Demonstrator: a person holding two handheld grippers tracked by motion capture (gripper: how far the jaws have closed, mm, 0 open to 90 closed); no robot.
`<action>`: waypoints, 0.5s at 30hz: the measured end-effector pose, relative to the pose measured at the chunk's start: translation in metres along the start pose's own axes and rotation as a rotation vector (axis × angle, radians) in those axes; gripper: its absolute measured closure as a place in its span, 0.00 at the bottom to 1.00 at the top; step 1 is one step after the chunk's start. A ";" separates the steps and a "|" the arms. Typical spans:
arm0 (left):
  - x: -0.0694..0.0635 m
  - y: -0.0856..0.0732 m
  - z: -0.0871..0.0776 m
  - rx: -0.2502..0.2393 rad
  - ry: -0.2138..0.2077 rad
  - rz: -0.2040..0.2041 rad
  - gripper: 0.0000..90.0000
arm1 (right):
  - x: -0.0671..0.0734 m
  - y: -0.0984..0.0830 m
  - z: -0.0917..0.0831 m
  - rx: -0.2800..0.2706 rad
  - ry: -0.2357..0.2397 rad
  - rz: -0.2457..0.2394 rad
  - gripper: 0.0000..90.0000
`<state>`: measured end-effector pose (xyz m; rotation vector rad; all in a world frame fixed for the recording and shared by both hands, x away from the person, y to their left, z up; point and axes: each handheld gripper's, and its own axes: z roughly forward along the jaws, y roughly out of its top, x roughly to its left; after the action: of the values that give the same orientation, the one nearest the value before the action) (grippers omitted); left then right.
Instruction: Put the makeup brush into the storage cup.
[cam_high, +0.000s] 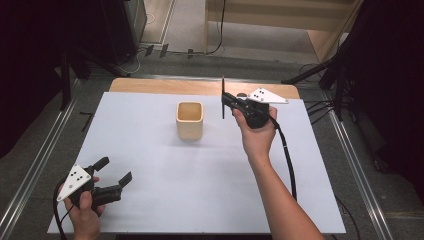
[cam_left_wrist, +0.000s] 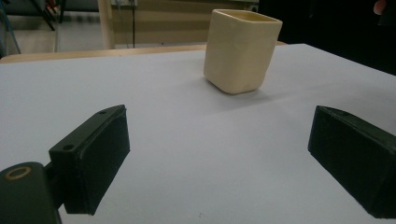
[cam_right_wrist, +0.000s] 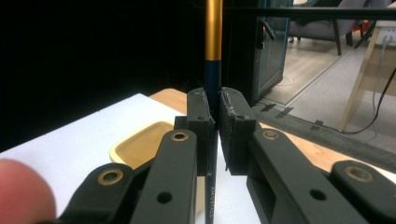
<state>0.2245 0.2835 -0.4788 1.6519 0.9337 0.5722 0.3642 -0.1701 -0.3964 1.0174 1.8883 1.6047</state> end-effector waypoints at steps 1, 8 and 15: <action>0.000 0.000 0.000 0.000 0.000 0.000 0.07 | 0.003 0.002 0.003 -0.005 0.002 -0.005 0.94; 0.000 0.000 0.000 0.000 -0.001 0.001 0.07 | 0.011 0.006 0.012 -0.021 0.012 -0.012 0.94; 0.001 0.000 -0.001 -0.003 0.000 0.001 0.07 | 0.019 0.009 0.025 -0.031 0.025 -0.019 0.94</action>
<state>0.2246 0.2844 -0.4782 1.6496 0.9323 0.5740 0.3729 -0.1394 -0.3909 0.9676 1.8778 1.6383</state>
